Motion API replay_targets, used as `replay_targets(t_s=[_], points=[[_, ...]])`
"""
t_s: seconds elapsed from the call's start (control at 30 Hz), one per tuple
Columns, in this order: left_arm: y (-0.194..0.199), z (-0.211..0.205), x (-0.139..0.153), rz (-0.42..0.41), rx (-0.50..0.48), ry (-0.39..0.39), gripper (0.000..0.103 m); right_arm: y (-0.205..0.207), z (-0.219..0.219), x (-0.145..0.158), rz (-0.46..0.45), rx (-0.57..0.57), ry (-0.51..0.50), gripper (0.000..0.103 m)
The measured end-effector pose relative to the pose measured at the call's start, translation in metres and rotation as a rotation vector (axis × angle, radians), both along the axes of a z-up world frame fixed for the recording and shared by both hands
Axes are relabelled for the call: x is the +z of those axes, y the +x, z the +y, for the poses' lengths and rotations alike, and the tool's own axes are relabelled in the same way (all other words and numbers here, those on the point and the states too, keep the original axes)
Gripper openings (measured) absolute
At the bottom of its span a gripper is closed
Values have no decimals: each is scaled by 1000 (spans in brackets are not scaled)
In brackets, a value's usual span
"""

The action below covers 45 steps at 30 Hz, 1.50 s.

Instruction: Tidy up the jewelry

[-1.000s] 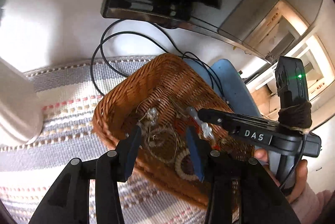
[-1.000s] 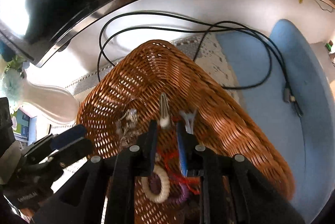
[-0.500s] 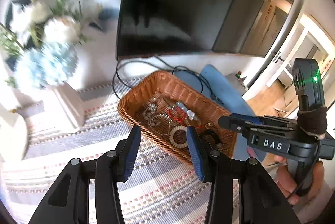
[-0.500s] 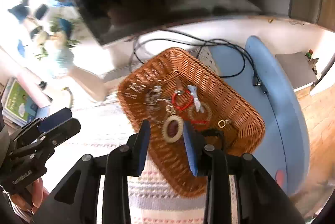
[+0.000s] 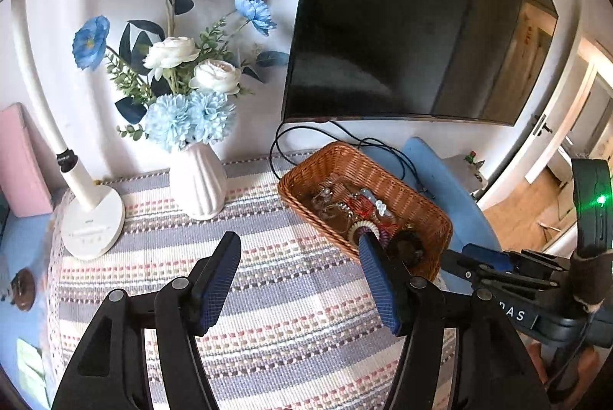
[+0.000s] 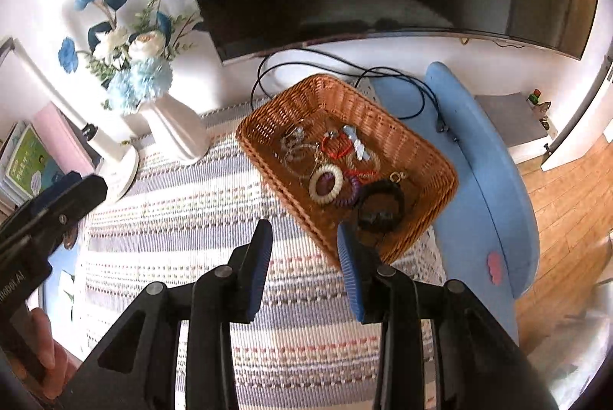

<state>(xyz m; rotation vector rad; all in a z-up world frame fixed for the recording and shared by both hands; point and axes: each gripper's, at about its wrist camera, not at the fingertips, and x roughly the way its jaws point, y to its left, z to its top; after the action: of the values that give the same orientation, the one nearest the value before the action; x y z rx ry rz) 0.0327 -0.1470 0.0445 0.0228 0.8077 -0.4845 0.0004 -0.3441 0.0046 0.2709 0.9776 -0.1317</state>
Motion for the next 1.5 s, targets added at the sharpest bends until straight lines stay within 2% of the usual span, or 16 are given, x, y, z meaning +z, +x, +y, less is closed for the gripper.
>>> replay_targets(t_s=[0.13, 0.47, 1.5], points=[[-2, 2, -4, 11, -5, 12, 65, -6, 8, -3, 12, 0, -36, 37], [-7, -2, -19, 45, -14, 57, 65, -12, 13, -17, 54, -1, -40, 37], [1, -4, -28, 79, -4, 68, 65, -2, 10, -28, 103, 1, -40, 37]])
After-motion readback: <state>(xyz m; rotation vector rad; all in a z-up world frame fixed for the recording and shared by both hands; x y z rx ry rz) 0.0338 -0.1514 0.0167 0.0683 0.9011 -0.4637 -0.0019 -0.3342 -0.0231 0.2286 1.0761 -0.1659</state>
